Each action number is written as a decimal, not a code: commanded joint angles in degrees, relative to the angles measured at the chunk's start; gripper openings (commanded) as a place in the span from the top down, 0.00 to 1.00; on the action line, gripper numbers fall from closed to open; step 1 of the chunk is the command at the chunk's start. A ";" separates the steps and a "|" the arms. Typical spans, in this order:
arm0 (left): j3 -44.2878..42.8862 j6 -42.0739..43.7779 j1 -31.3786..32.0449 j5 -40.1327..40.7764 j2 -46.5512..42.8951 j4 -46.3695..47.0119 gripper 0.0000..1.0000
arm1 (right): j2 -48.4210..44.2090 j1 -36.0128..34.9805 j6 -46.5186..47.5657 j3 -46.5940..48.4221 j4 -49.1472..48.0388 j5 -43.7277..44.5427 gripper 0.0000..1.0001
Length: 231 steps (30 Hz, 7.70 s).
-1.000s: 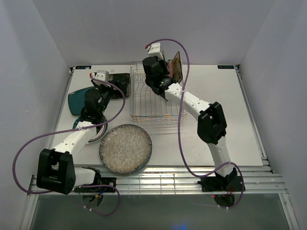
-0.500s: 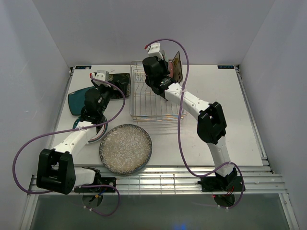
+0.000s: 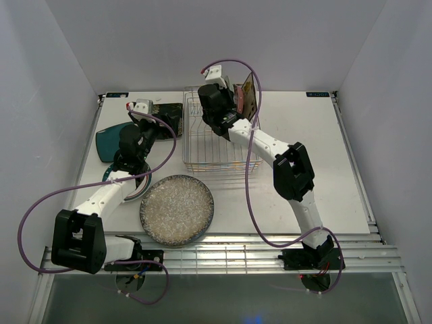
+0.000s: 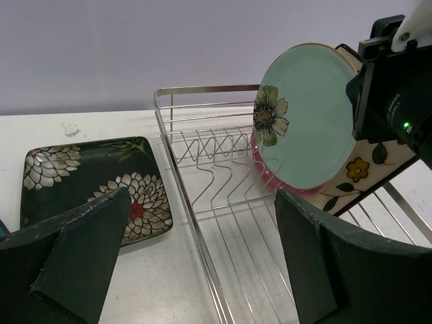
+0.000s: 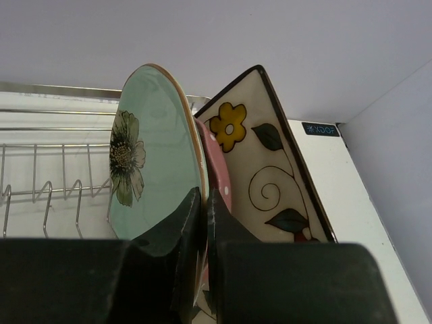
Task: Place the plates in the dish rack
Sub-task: Insert the plate into the dish rack, then pick up the plate from the corner of the board.
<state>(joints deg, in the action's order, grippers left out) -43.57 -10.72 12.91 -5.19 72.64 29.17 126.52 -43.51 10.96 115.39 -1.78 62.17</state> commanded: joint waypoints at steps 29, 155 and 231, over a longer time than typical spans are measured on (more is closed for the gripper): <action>0.42 0.26 -0.16 -1.14 -1.36 0.98 0.02 | 0.92 0.09 -7.97 -2.01 -4.46 -0.38 0.90; 7.27 30.32 0.36 -20.84 -32.80 -20.54 0.02 | -74.49 -2.99 -39.95 -78.04 -6.30 -55.40 0.10; 3.75 42.53 48.70 22.68 -27.55 -49.66 0.02 | -57.97 -3.08 -59.48 -93.59 -30.02 -72.28 0.00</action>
<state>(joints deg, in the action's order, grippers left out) -41.50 30.39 61.32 18.96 47.05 -24.34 67.31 -46.52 -47.20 22.96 -26.61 -8.73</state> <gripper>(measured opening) 0.979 0.996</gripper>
